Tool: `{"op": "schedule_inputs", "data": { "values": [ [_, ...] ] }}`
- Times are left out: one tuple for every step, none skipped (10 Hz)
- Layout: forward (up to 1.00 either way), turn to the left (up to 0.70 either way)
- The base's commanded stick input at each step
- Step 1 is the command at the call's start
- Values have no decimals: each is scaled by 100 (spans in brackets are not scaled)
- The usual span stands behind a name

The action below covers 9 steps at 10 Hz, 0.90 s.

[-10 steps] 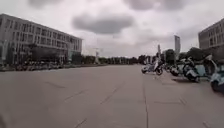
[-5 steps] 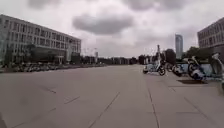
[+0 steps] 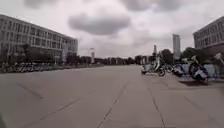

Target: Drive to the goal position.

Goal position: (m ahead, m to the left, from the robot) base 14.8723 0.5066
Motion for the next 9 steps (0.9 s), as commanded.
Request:
{"op": "schedule_inputs", "data": {
  "values": [
    [70, -8],
    [70, -8],
    [70, -8],
    [70, -8],
    [70, -8],
    [70, -8],
    [70, -8],
    [70, -8],
    [70, -8]
  ]
}}
